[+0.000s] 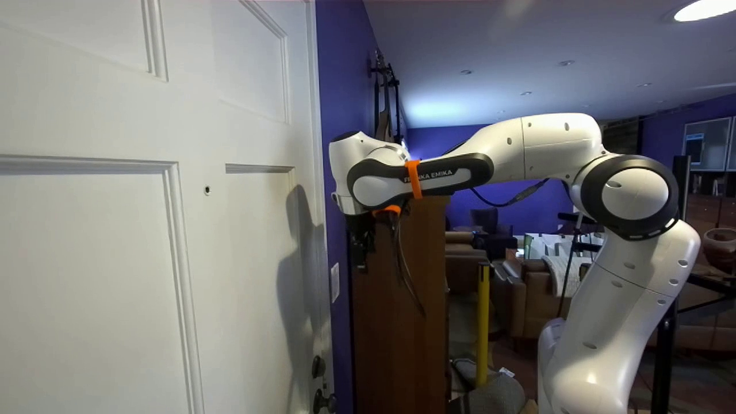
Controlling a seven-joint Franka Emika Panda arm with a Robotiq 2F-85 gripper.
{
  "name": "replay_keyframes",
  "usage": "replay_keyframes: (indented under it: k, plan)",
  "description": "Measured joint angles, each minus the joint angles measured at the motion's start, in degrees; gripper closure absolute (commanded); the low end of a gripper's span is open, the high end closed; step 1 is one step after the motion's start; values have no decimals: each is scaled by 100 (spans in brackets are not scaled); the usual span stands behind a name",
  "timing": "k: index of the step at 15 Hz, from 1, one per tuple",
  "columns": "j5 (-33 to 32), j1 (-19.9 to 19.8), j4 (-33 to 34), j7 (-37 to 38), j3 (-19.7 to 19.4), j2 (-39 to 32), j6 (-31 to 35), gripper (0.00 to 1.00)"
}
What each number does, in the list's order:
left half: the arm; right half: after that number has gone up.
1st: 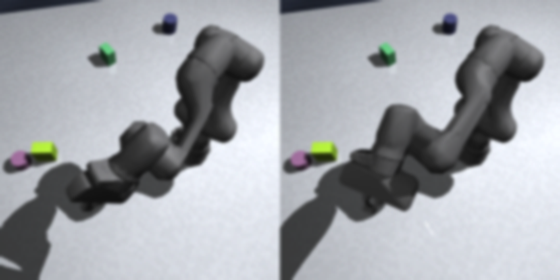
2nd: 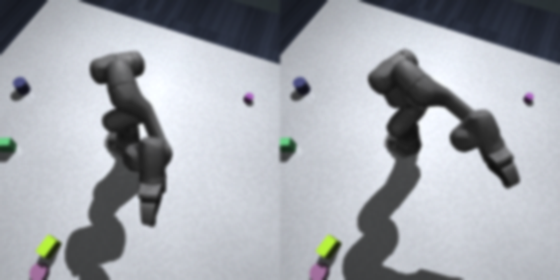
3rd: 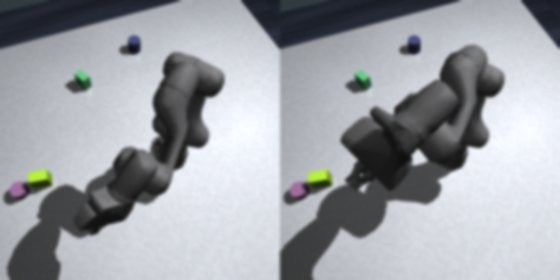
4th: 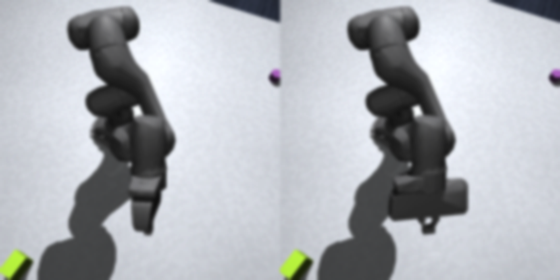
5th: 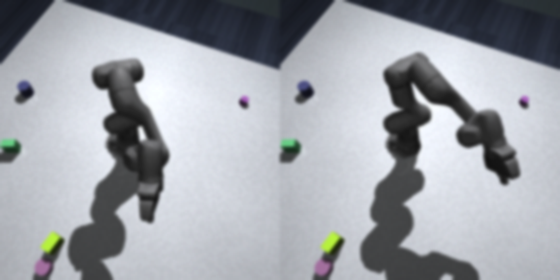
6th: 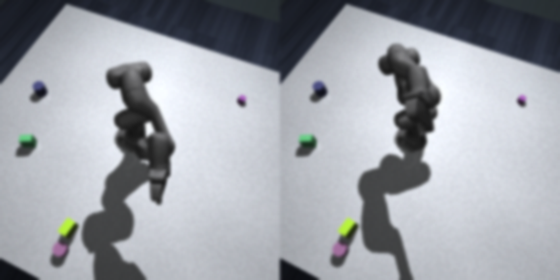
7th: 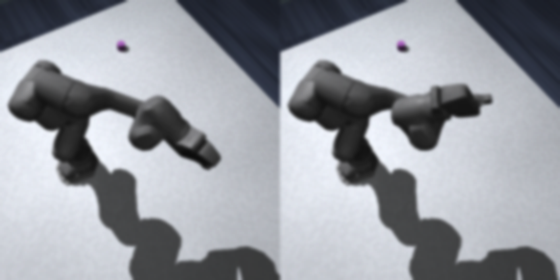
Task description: Hang the head sock on the nail on the door
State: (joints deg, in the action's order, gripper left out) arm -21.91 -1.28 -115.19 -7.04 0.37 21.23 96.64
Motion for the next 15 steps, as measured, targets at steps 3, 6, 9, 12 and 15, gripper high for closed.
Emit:
replay_keyframes:
  k: [3, 6, 9, 12, 15]
  plan:
    - [-211, -99, 30, -396, -309, 215, 89, 0]
    - [-189, -200, 77, -718, -738, 391, 578, 0]
    - [-111, -254, 103, -801, -973, 458, 823, 0]
    - [-111, -250, 96, -790, -874, 422, 822, 0]
    - [-111, -251, 96, -788, -863, 408, 822, 0]
